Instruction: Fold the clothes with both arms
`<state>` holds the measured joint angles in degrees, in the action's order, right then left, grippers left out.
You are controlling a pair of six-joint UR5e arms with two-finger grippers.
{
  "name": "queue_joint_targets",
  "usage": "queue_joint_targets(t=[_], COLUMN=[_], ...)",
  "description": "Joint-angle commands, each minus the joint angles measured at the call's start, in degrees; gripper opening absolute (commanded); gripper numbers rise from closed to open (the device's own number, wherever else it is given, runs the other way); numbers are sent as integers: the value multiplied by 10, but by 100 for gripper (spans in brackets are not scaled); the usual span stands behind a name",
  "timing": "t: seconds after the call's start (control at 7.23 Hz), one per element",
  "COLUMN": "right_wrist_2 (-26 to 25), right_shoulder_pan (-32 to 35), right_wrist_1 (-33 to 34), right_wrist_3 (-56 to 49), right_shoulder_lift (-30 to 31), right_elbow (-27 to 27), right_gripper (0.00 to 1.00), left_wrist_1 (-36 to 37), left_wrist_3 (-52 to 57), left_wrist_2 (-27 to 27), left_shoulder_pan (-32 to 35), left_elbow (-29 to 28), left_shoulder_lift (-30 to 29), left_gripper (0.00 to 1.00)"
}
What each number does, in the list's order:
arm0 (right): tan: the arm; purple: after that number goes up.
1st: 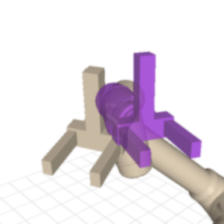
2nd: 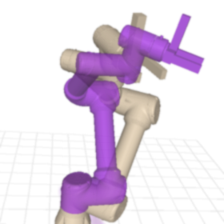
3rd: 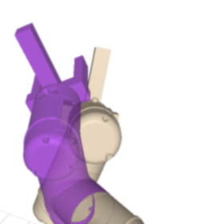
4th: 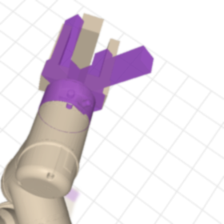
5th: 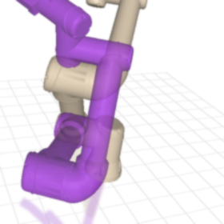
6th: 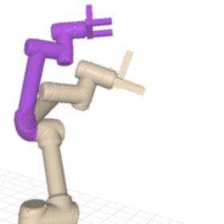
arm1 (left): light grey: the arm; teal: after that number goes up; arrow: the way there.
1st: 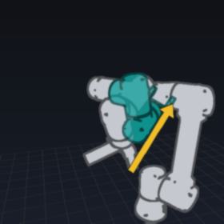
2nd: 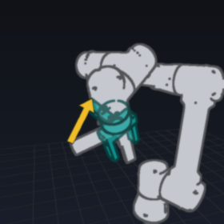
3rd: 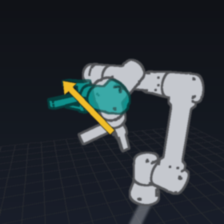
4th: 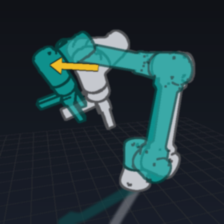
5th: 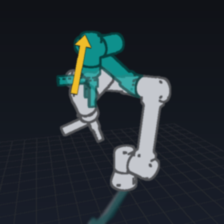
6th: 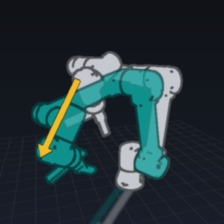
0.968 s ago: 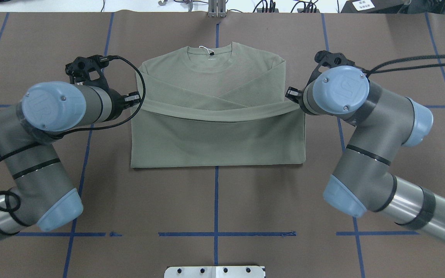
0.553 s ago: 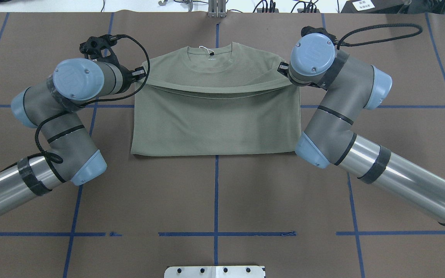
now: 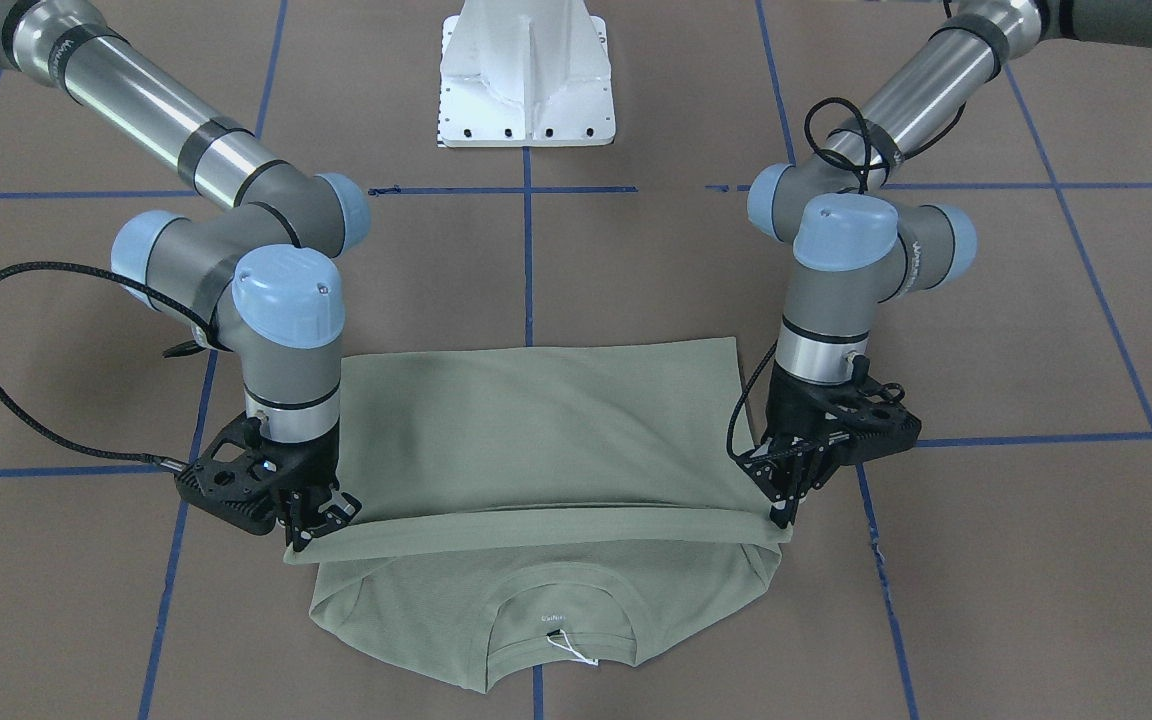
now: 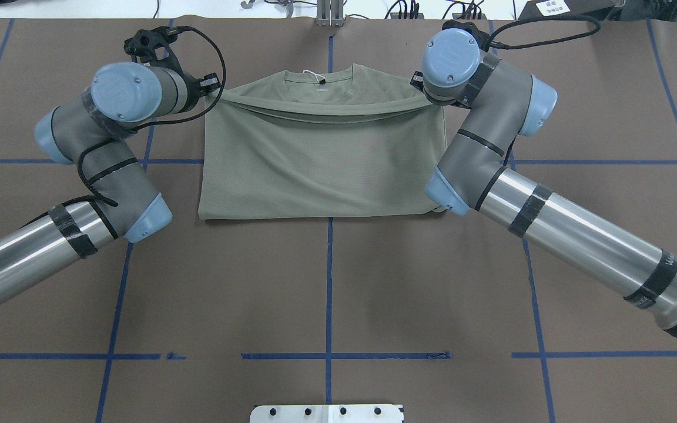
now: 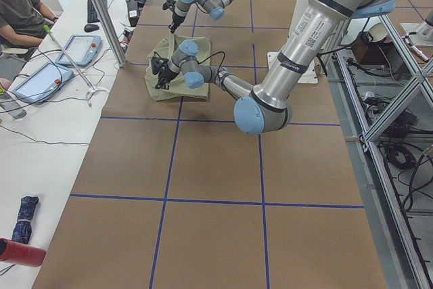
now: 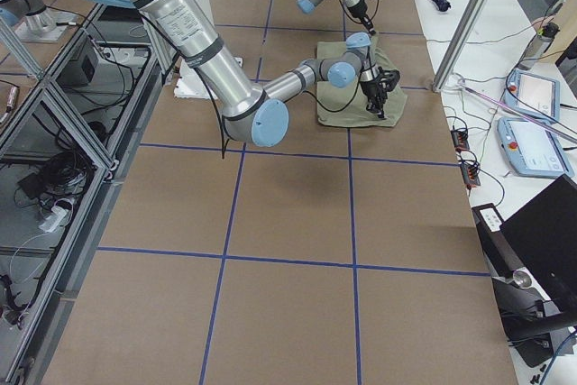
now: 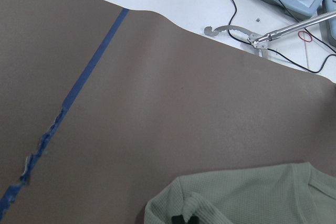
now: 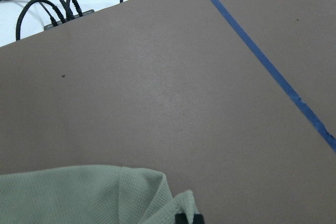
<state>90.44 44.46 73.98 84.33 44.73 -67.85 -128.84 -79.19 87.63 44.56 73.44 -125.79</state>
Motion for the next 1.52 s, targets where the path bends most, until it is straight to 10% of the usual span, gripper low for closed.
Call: queue_joint_targets(t=[0.0, 0.28, 0.55, 0.83, 1.38], right_wrist_2=[-2, -9, -11, -11, -1], right_shoulder_pan=[6, 6, 5, 6, -74], right_wrist_1=[-9, -9, -9, -10, -12], right_wrist_3=[-8, -9, -8, -5, 123], right_shoulder_lift=[-14, -23, -34, -32, 192], right_elbow=[30, 44, 43, 20, -272], right_gripper=[0, 0, 32, 37, 54], left_wrist_1=[-36, -37, -40, -59, -65], left_wrist_3=[4, 11, 16, 17, 15], left_wrist_2=[-3, -3, -3, 0, 28], left_shoulder_pan=[2, 1, 3, 9, 10], left_elbow=[-36, -36, -34, -33, -1], left_shoulder_lift=[-2, -2, -2, -1, 6], left_gripper=[0, 2, 25, 39, 40])
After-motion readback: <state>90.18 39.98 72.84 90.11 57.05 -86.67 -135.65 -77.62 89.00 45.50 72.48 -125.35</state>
